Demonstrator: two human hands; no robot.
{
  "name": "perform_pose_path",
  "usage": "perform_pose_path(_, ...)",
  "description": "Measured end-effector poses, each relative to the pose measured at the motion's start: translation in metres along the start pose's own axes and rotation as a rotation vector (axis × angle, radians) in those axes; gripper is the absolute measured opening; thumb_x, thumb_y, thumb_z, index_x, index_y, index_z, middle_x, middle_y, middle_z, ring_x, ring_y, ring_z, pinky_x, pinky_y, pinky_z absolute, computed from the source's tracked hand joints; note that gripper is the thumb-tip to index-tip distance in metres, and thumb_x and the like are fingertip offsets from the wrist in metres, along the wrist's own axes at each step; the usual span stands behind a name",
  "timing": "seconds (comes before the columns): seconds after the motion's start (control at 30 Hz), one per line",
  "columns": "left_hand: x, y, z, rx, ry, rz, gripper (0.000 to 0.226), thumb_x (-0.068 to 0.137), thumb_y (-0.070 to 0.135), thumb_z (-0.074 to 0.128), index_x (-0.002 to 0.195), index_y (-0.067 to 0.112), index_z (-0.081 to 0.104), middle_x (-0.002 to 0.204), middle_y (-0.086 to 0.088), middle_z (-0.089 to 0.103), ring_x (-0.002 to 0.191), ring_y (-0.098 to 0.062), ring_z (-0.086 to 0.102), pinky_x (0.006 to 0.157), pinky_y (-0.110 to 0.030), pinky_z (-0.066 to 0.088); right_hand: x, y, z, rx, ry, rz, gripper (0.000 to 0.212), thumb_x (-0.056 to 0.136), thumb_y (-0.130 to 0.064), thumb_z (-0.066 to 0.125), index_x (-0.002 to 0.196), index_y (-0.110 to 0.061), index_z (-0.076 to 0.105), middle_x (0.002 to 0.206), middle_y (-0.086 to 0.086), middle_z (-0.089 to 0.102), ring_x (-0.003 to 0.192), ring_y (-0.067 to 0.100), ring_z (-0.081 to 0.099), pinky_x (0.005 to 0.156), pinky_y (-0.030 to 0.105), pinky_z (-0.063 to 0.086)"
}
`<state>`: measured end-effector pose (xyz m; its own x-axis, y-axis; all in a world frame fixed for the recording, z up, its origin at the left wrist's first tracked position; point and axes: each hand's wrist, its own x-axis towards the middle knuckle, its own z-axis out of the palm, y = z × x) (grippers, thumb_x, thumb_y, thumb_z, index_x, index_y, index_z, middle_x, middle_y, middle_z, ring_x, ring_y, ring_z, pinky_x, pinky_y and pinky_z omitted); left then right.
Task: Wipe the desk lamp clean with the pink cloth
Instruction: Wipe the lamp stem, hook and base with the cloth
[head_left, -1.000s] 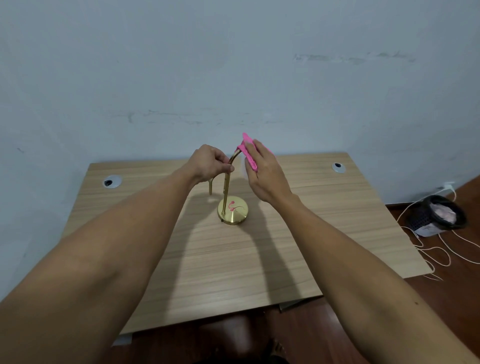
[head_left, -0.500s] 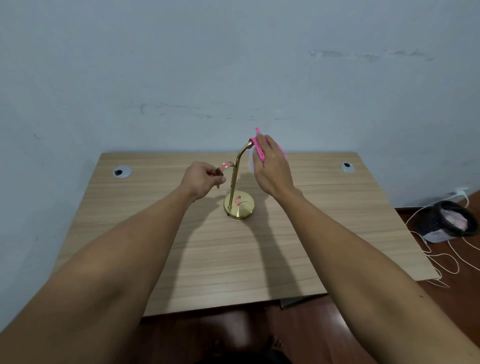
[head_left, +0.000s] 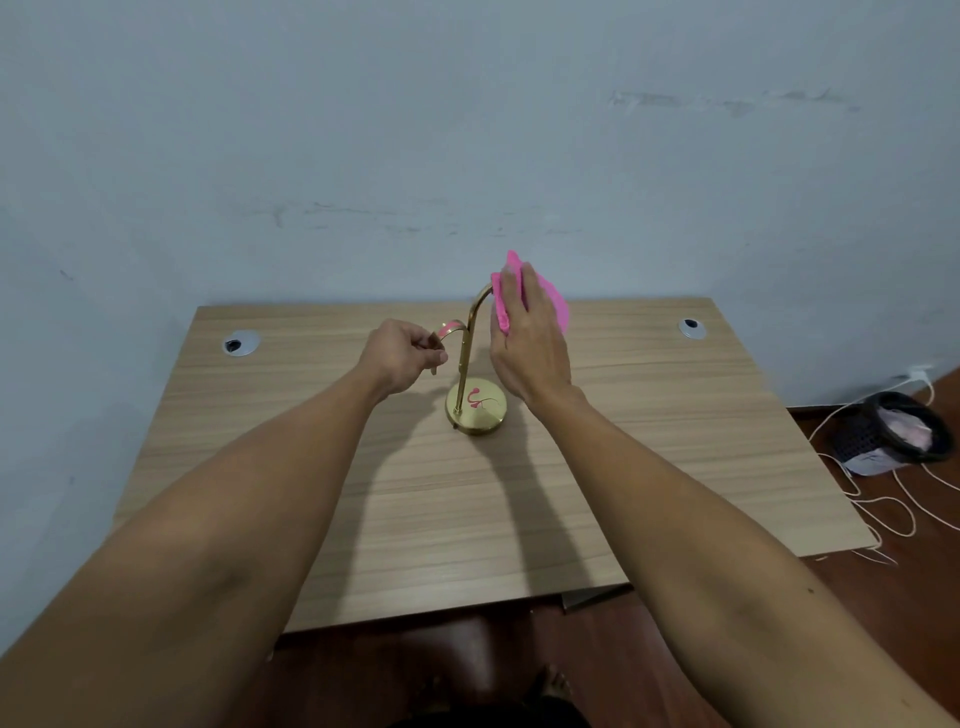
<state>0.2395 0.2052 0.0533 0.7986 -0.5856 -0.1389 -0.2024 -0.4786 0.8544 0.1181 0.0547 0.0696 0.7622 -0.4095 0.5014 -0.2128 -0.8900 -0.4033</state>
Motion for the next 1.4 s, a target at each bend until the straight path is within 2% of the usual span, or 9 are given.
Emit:
perform_pose_path(0.17, 0.000, 0.000, -0.001, 0.044, 0.007, 0.013, 0.009, 0.083, 0.011, 0.081, 0.088, 0.004, 0.080, 0.072, -0.007, 0.071, 0.057, -0.001, 0.057, 0.063, -0.022, 0.044, -0.022, 0.008, 0.008, -0.133, -0.098, -0.318, 0.064, 0.092, 0.000, 0.056, 0.153, 0.009, 0.038, 0.162, 0.036, 0.027, 0.152, 0.051, 0.026, 0.117, 0.060, 0.038)
perform_pose_path(0.3, 0.000, 0.002, -0.002, 0.047, -0.010, 0.018, 0.005, 0.083, 0.010, 0.080, 0.087, 0.007, 0.079, 0.082, -0.014, 0.077, 0.074, -0.015, 0.063, 0.074, -0.028, 0.049, -0.014, -0.006, 0.005, 0.035, -0.036, -0.054, 0.065, 0.097, -0.001, 0.051, 0.158, 0.003, 0.030, 0.167, 0.030, 0.021, 0.149, 0.048, 0.034, 0.089, 0.050, 0.060)
perform_pose_path(0.43, -0.001, 0.002, -0.002, 0.052, -0.013, 0.027, 0.004, 0.083, 0.008, 0.079, 0.087, 0.007, 0.079, 0.086, -0.017, 0.078, 0.075, -0.017, 0.063, 0.079, -0.030, 0.051, -0.003, -0.005, 0.008, 0.027, -0.020, -0.007, 0.060, 0.102, -0.006, 0.041, 0.158, 0.007, 0.026, 0.168, 0.029, 0.019, 0.157, 0.044, 0.018, 0.121, 0.056, 0.035)
perform_pose_path(0.57, -0.001, 0.001, -0.003, 0.055, -0.018, 0.036, 0.005, 0.083, 0.008, 0.080, 0.087, 0.006, 0.079, 0.087, -0.017, 0.078, 0.079, -0.017, 0.066, 0.086, -0.035, 0.055, -0.026, -0.002, 0.020, -0.089, -0.096, -0.188, 0.062, 0.099, -0.010, 0.026, 0.154, 0.018, 0.025, 0.163, 0.040, 0.016, 0.156, 0.049, 0.017, 0.118, 0.054, 0.039)
perform_pose_path(0.67, -0.001, 0.002, -0.003, 0.062, -0.027, 0.044, 0.003, 0.083, 0.009, 0.080, 0.086, 0.008, 0.079, 0.086, -0.016, 0.078, 0.080, -0.017, 0.067, 0.087, -0.034, 0.054, -0.019, -0.008, 0.022, 0.001, -0.069, -0.042, 0.069, 0.100, -0.026, 0.019, 0.158, 0.012, 0.019, 0.170, 0.029, 0.006, 0.160, 0.040, 0.008, 0.115, 0.046, 0.044)
perform_pose_path(0.83, -0.001, 0.003, -0.004, 0.080, -0.035, 0.043, 0.006, 0.083, 0.009, 0.080, 0.089, 0.006, 0.080, 0.086, -0.015, 0.078, 0.078, -0.015, 0.065, 0.071, -0.022, 0.047, -0.020, -0.015, 0.029, 0.077, -0.048, 0.011, 0.069, 0.101, -0.011, 0.044, 0.160, 0.010, 0.015, 0.172, 0.024, 0.000, 0.160, 0.038, 0.005, 0.109, 0.044, 0.051)
perform_pose_path(1.03, 0.000, 0.004, -0.005, 0.093, -0.046, 0.051, 0.008, 0.084, 0.009, 0.079, 0.090, 0.005, 0.080, 0.083, -0.012, 0.076, 0.076, -0.015, 0.064, 0.073, -0.023, 0.047, -0.007, -0.020, 0.029, 0.210, 0.026, 0.146, 0.070, 0.100, -0.004, 0.049, 0.160, 0.009, 0.016, 0.172, 0.025, 0.003, 0.160, 0.039, 0.002, 0.117, 0.006, -0.010)
perform_pose_path(1.23, 0.001, 0.006, -0.004, 0.120, -0.062, 0.077, 0.004, 0.083, 0.012, 0.080, 0.085, 0.008, 0.079, 0.072, -0.002, 0.072, 0.056, 0.008, 0.058, 0.060, -0.015, 0.042, -0.029, -0.022, 0.034, 0.029, -0.003, -0.129, 0.067, 0.089, 0.001, 0.045, 0.153, 0.014, 0.032, 0.166, 0.033, 0.018, 0.154, 0.044, 0.026, 0.116, 0.038, 0.042)
perform_pose_path(1.4, 0.001, 0.005, -0.003, 0.123, -0.060, 0.074, 0.004, 0.082, 0.011, 0.081, 0.085, 0.008, 0.080, 0.076, -0.007, 0.074, 0.061, 0.001, 0.061, 0.063, -0.016, 0.045, -0.062, -0.008, 0.042, 0.104, -0.130, -0.015, 0.067, 0.092, -0.005, 0.048, 0.158, -0.001, 0.035, 0.167, 0.016, 0.033, 0.150, 0.030, 0.038, 0.112, 0.039, 0.042)
